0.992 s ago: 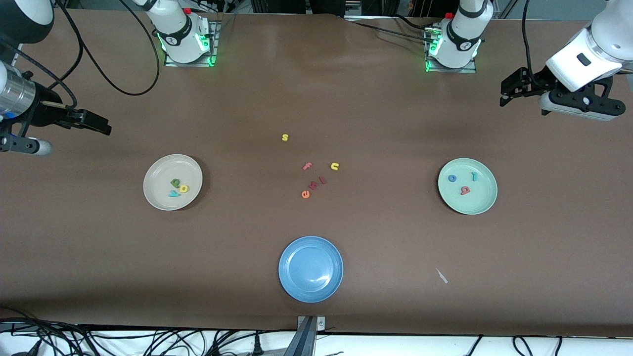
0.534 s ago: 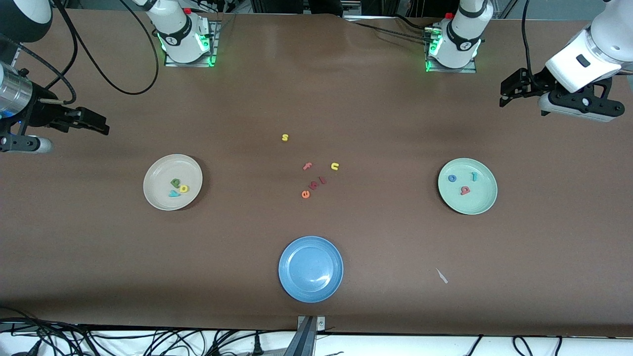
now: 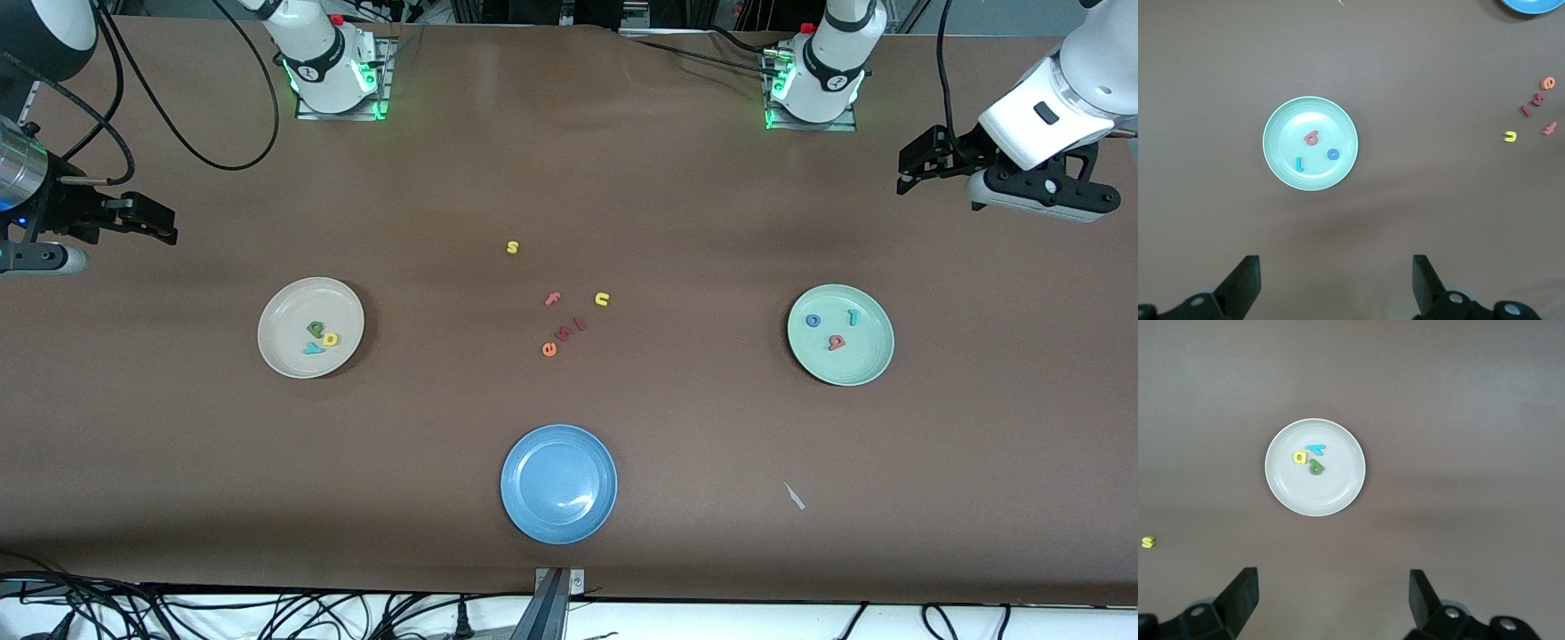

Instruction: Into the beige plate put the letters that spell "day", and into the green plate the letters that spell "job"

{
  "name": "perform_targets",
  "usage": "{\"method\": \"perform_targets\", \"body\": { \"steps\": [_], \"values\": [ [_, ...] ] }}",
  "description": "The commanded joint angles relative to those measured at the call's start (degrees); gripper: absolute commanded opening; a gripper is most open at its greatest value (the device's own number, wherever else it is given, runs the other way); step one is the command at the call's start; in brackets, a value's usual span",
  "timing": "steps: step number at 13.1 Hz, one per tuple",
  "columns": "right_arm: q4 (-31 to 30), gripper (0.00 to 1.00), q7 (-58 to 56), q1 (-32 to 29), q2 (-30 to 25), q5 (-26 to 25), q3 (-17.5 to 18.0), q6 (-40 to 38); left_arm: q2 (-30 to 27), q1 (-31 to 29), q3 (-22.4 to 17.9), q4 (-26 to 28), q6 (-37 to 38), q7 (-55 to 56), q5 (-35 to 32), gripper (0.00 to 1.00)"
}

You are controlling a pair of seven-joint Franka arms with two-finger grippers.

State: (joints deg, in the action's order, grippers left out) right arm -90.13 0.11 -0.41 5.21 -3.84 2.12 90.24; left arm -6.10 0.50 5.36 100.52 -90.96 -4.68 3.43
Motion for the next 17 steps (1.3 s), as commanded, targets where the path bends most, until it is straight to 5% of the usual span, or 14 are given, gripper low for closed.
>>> {"method": "perform_targets", "body": {
  "steps": [1, 17],
  "values": [
    [-0.4, 1.00, -0.6, 0.3, -1.5, -1.1, 0.1, 0.3, 0.2, 0.1, 0.1, -0.4, -0.3, -0.8, -1.4, 1.00],
    [2.2, 1.00, -0.9, -0.6, -1.9, 3.7, -1.1, -1.8, 0.2, 0.1, 0.2, -0.4, -0.1, -0.8, -1.4, 1.00]
  ]
}}
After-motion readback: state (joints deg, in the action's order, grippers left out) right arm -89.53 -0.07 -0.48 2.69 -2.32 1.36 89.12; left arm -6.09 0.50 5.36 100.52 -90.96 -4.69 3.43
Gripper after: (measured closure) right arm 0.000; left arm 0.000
